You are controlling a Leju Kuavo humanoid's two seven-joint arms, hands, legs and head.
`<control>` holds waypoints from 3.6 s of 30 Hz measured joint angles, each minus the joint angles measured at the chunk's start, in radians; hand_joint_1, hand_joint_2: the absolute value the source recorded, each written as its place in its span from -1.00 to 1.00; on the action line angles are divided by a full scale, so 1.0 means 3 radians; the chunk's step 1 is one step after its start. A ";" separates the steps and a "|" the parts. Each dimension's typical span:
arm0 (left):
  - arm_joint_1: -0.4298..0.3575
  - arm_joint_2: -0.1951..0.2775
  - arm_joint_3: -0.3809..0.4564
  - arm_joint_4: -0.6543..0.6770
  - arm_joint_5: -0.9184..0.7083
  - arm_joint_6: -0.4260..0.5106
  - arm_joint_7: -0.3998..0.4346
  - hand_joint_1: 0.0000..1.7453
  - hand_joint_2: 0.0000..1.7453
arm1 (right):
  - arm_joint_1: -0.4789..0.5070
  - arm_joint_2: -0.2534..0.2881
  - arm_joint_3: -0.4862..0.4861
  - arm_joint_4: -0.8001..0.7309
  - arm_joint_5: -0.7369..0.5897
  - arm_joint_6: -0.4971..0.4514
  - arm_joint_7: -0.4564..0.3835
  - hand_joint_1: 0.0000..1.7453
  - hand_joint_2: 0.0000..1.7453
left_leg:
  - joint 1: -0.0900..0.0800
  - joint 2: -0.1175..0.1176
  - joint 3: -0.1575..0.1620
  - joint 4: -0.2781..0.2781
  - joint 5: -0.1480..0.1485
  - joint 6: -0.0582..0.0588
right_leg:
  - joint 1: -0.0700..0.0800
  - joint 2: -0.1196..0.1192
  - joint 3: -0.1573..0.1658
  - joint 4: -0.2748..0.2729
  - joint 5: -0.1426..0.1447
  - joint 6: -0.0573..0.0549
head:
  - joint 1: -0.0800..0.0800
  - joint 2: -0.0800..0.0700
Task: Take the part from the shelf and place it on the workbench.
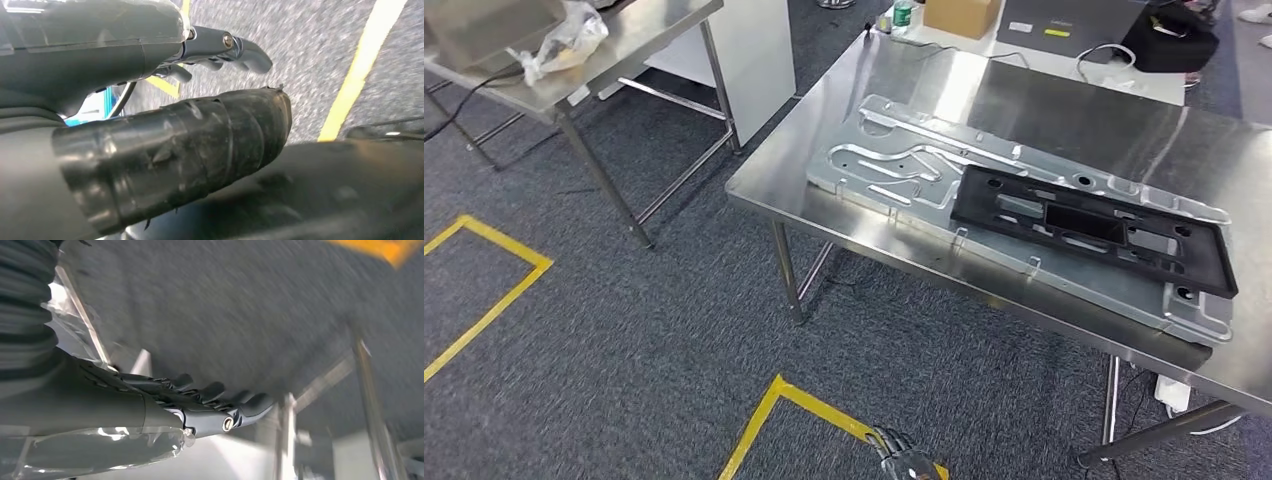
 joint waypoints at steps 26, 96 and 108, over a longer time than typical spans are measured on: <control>0.0006 0.0026 0.0060 0.0000 0.0063 -0.0009 -0.0045 -1.00 -1.00 | 0.0113 0.0083 -0.1155 0.0897 -0.1144 0.1026 0.0591 -1.00 1.00 | -0.0094 -0.0196 -0.0044 -0.0664 0.0453 0.0134 | 0.0045 0.0290 0.0330 -0.0035 -0.0279 -0.0068 | 0.0004 0.0000; 0.0013 0.0039 0.0158 0.0000 0.0120 0.0033 -0.0144 -1.00 -1.00 | 0.0149 0.0087 -0.1431 0.0931 -0.1171 0.1231 0.0358 -1.00 1.00 | -0.0133 0.0338 0.0307 -0.0780 0.0375 0.0195 | 0.0078 -0.0345 0.0280 0.0102 -0.0392 -0.0020 | -0.0002 0.0000; -0.0004 0.0036 0.0158 0.0000 0.0120 0.0031 -0.0146 -1.00 -1.00 | 0.0167 0.0085 -0.1415 0.0932 -0.1123 0.1230 0.0301 -1.00 1.00 | -0.0067 -0.0271 0.0292 -0.0860 0.0479 0.0255 | -0.0055 0.0277 -0.0004 0.0618 -0.0490 0.0148 | -0.0001 0.0000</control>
